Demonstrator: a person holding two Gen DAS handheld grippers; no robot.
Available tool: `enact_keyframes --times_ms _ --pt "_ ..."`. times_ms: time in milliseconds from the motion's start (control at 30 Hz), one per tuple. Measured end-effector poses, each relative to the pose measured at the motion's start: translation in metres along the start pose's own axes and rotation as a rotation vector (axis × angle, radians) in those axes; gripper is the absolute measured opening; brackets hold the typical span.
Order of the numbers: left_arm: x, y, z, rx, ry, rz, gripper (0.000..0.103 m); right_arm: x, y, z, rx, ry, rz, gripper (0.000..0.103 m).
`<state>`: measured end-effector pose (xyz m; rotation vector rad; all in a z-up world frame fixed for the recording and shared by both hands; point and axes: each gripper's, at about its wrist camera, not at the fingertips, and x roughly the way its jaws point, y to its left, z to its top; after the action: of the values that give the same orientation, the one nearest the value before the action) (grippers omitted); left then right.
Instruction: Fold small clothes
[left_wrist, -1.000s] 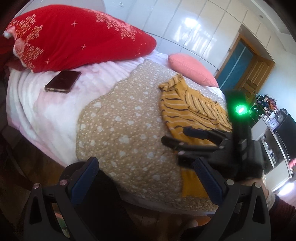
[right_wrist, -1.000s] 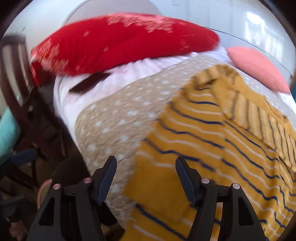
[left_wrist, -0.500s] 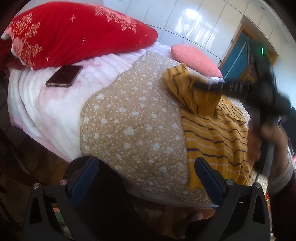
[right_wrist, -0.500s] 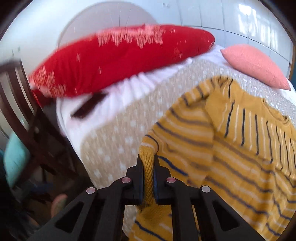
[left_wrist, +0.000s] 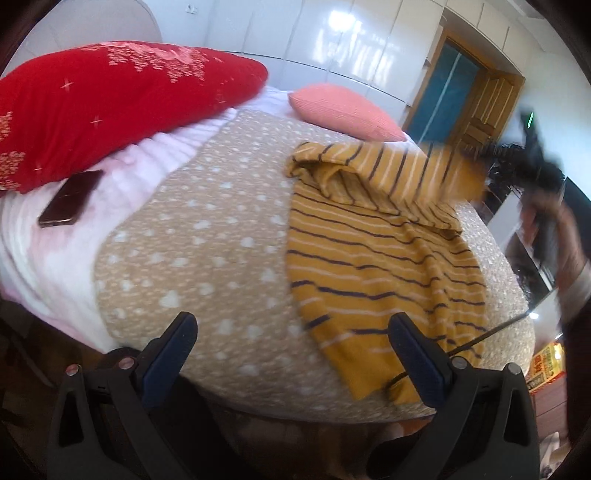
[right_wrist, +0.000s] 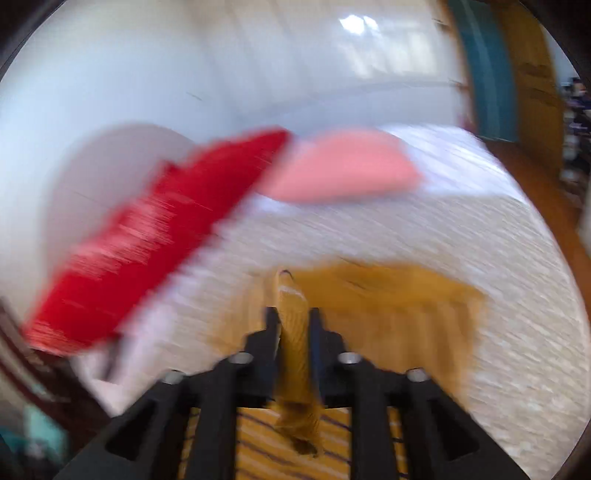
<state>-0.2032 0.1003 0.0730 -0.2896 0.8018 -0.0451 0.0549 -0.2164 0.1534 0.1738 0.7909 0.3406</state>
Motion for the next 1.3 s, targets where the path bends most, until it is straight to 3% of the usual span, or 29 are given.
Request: enact_keyframes --times_ms 33,67,200,300,433,633,700,767,867,1033,1133,1233,1300 --pt "0.001 -0.005 0.001 0.011 -0.002 0.002 0.103 0.012 -0.019 -0.018 0.016 0.03 -0.094 0.055" --pt "0.002 -0.008 0.002 0.023 -0.004 0.007 0.103 0.021 -0.034 -0.033 0.046 0.05 -0.118 0.057" --pt "0.011 -0.019 0.006 0.066 0.012 0.034 0.103 0.043 -0.084 -0.078 0.224 0.109 -0.022 0.057" --pt "0.022 -0.022 0.008 0.05 0.039 0.032 0.103 0.05 -0.103 -0.088 0.262 0.093 -0.016 0.057" --pt "0.035 -0.027 0.004 0.053 0.073 0.023 0.103 0.054 -0.112 -0.093 0.231 0.061 -0.066 0.058" --pt "0.046 -0.033 -0.001 0.057 0.104 0.011 0.103 0.077 -0.107 -0.104 0.123 0.113 -0.097 0.059" --pt "0.044 -0.031 -0.002 0.055 0.103 0.008 0.103 0.082 -0.098 -0.106 0.076 0.117 -0.151 0.056" --pt "0.044 -0.03 -0.002 0.053 0.103 0.008 0.103 0.082 -0.089 -0.107 0.018 0.132 -0.204 0.028" --pt "0.044 -0.025 -0.003 0.04 0.103 0.008 0.103 0.076 -0.077 -0.104 -0.058 0.146 -0.289 0.014" --pt "0.038 -0.022 -0.004 0.029 0.088 -0.008 0.103 0.05 -0.072 -0.081 -0.075 0.107 -0.29 0.004" --pt "0.034 -0.022 -0.005 0.039 0.074 -0.003 0.103 0.037 -0.08 -0.065 -0.052 0.066 -0.305 0.004" --pt "0.03 -0.018 -0.006 0.032 0.07 0.001 0.103 0.046 -0.088 -0.061 -0.046 0.074 -0.386 0.004" --pt "0.03 -0.015 -0.007 0.026 0.072 0.007 0.103 0.048 -0.096 -0.069 -0.014 0.09 -0.353 0.005"
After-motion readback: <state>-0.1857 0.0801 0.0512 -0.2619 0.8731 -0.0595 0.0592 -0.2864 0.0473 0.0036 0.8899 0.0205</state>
